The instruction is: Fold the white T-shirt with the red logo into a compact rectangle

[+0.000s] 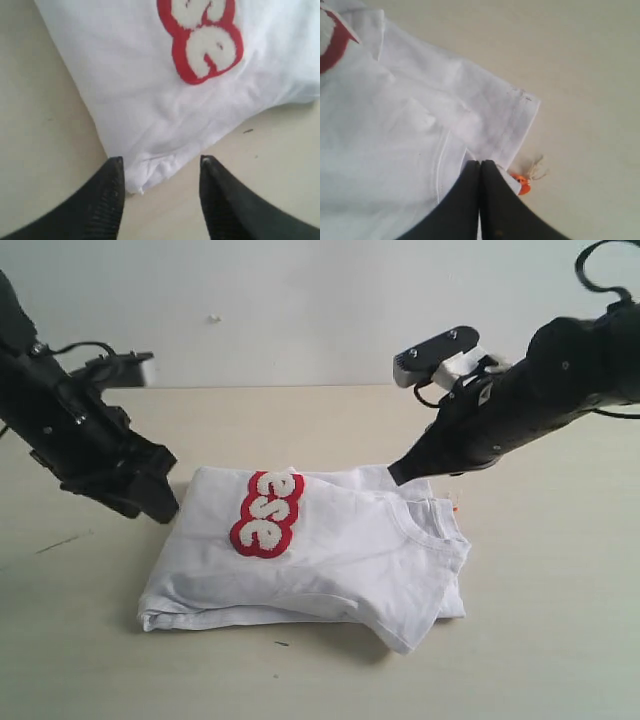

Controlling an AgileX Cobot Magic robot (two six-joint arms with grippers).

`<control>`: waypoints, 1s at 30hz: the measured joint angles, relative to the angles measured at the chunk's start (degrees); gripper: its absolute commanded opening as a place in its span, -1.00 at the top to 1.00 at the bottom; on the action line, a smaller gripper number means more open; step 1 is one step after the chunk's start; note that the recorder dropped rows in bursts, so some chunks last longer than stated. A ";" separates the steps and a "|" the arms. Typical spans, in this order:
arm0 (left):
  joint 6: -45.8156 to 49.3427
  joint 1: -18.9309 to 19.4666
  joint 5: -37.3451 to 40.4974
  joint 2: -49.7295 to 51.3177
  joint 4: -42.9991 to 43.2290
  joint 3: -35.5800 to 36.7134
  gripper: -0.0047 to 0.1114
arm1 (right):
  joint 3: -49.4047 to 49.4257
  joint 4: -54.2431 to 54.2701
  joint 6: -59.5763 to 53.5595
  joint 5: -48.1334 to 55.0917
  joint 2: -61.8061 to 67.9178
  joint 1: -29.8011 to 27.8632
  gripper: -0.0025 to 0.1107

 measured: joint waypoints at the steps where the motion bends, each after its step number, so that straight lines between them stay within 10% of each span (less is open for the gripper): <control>1: -0.69 0.73 -0.25 -3.14 0.00 0.00 0.42 | 0.00 0.00 0.00 1.58 -2.60 0.00 0.96; 4: -0.95 1.60 -4.51 -12.25 0.00 2.13 0.91 | 3.12 -0.08 0.04 1.45 -10.72 0.00 0.96; 15: -3.50 1.83 -28.41 -50.36 -0.45 27.32 0.92 | 19.78 -0.12 4.75 -4.88 -43.49 0.00 0.96; 30: -3.73 1.83 -35.63 -74.70 -0.45 46.28 0.92 | 32.50 0.29 5.55 -4.96 -68.18 0.00 0.96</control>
